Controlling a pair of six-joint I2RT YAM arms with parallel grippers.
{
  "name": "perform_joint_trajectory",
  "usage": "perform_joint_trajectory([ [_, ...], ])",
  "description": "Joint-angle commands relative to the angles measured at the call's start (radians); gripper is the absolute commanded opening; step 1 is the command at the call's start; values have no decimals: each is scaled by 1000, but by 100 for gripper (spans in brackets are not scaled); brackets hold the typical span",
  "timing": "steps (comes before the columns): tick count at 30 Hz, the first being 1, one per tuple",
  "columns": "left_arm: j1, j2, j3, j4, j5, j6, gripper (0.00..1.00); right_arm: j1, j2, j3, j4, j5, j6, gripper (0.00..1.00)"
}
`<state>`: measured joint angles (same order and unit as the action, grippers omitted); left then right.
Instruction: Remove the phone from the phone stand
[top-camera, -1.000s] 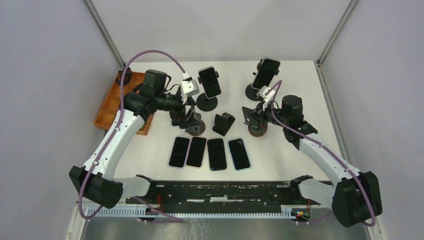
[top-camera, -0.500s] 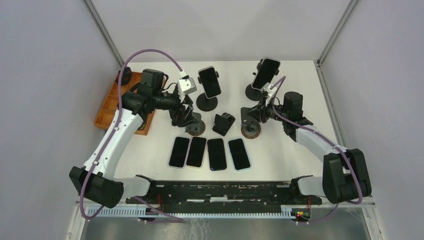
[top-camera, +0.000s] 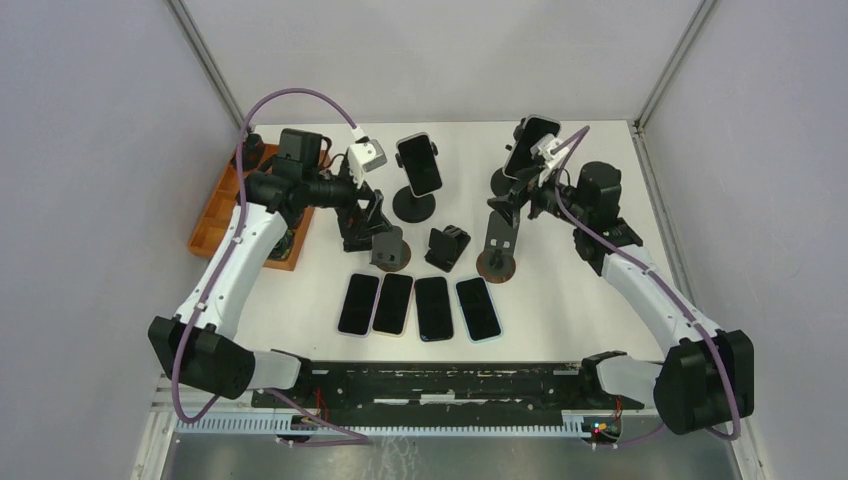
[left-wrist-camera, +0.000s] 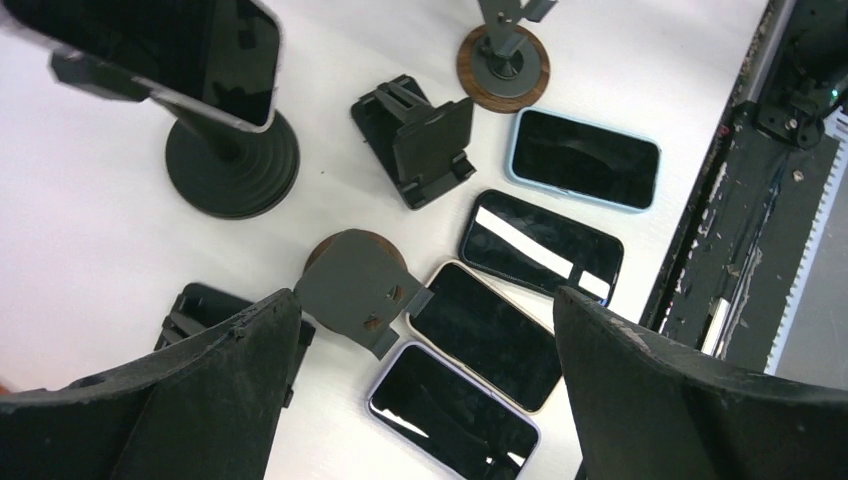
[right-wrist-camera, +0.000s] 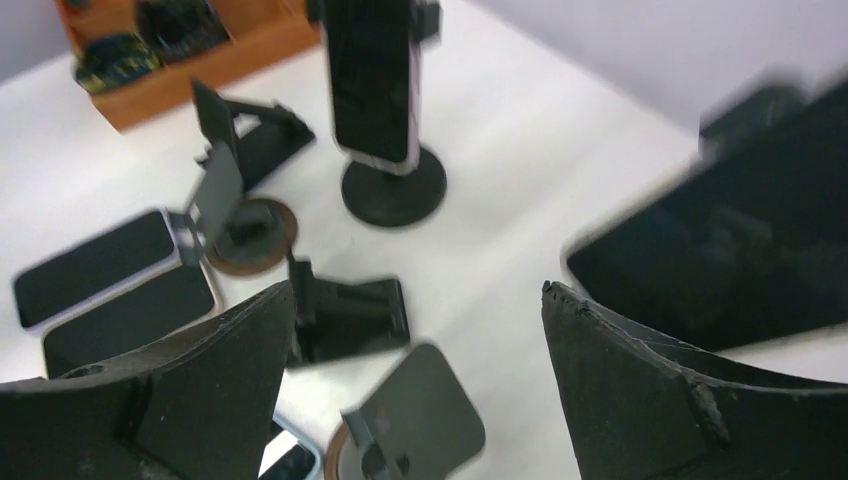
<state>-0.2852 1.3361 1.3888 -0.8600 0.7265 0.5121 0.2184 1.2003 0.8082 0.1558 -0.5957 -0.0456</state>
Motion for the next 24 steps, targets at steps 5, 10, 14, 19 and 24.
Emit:
perform_joint_trajectory([
  [5, 56, 1, 78, 58, -29, -82, 100, 137, 118, 245, 219, -123, 181, 98],
  [10, 71, -18, 89, 59, -72, -80, 100, 189, 408, 590, 63, -135, 135, 98],
  [14, 75, -38, 70, 54, -59, -79, 100, 207, 537, 697, 52, -75, 88, 98],
  [19, 75, -56, 40, 36, -19, -54, 100, 206, 654, 794, 25, -51, 14, 98],
  [24, 75, -59, 25, -4, 15, -1, 100, 205, 755, 891, 28, -98, -5, 98],
])
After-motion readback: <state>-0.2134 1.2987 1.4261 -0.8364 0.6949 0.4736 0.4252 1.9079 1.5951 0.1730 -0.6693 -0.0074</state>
